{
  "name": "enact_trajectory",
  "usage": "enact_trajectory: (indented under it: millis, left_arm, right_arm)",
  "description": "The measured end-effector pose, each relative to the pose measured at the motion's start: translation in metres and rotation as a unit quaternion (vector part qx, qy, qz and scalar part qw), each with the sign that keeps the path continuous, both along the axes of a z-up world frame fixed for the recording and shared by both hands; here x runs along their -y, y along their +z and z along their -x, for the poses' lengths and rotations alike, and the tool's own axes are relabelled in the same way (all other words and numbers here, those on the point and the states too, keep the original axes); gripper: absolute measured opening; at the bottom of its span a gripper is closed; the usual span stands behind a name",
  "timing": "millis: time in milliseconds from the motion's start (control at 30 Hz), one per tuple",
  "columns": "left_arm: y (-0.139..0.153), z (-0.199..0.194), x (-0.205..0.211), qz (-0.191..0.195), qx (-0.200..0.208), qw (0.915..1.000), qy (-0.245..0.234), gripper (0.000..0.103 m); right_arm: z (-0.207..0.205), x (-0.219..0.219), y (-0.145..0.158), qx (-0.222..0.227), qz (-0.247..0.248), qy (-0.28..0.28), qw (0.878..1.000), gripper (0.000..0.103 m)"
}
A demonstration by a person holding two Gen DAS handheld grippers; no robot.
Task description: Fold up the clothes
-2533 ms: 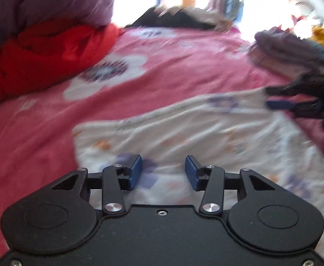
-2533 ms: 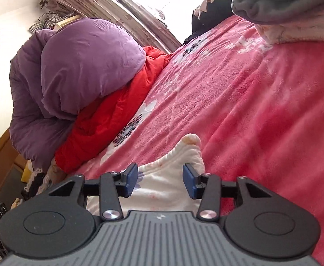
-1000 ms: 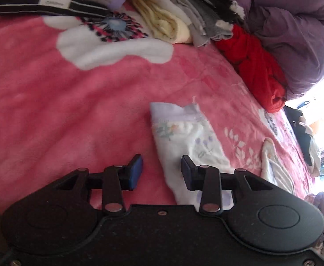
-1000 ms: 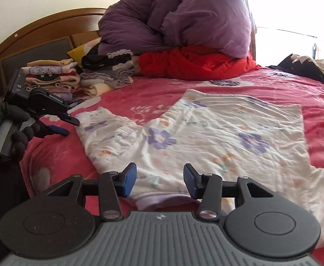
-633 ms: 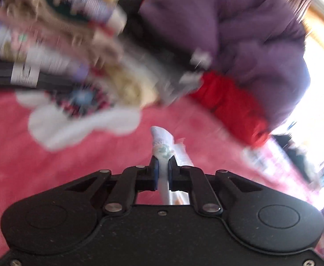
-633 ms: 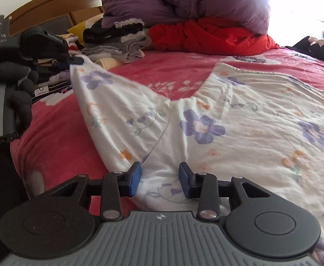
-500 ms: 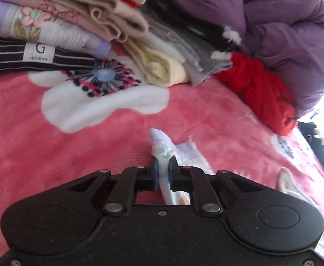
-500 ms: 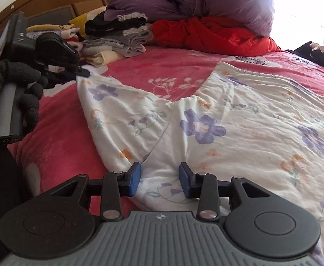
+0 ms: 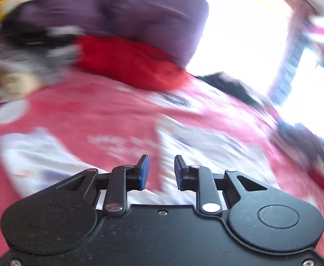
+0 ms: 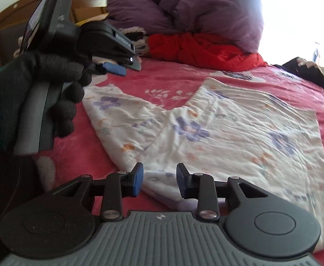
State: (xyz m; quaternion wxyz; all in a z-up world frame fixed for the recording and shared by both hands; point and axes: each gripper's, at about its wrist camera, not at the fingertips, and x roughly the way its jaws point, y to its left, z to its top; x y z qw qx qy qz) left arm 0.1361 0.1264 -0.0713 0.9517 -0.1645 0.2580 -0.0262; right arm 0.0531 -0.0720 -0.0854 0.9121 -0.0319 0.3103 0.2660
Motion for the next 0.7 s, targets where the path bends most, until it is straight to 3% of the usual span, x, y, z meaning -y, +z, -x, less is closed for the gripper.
enact_trajectory:
  millis: [33,100,200,300,400,567,633,700]
  left_arm:
    - [-0.009,-0.007,0.010,-0.001,-0.036,0.9989,-0.029,0.021]
    - [-0.042,-0.024,0.020,-0.003,-0.142,0.9882,-0.058,0.023]
    - [-0.039,-0.019,0.023,-0.016,-0.117,0.9915,-0.055,0.024]
    - [-0.021,-0.002,0.026,-0.008,-0.064,0.9966,-0.051,0.028]
    - [-0.007,0.017,0.053,-0.032,-0.021,0.9958,-0.083,0.028]
    - [0.000,0.044,0.129,-0.077,0.013,0.9799,-0.184,0.028]
    - [-0.011,0.050,0.155,-0.099,0.007,0.9736,-0.206,0.028]
    - [-0.030,0.045,0.171,-0.111,-0.020,0.9721,-0.206,0.028]
  right_arm:
    - [0.000,0.020,0.002,-0.011,-0.016,-0.022,1.000,0.035]
    - [-0.003,0.064,0.006,-0.034,-0.051,-0.072,0.996,0.037]
    - [-0.008,0.148,0.004,-0.067,-0.136,-0.176,0.973,0.039]
    - [0.000,0.229,-0.002,-0.070,-0.195,-0.290,0.934,0.042]
    - [0.003,0.296,-0.020,-0.081,-0.260,-0.378,0.885,0.055]
    - [-0.007,0.367,-0.065,-0.107,-0.407,-0.444,0.791,0.066]
    - [-0.012,0.380,-0.081,-0.115,-0.449,-0.450,0.764,0.066]
    - [-0.023,0.384,-0.087,-0.116,-0.465,-0.449,0.754,0.066]
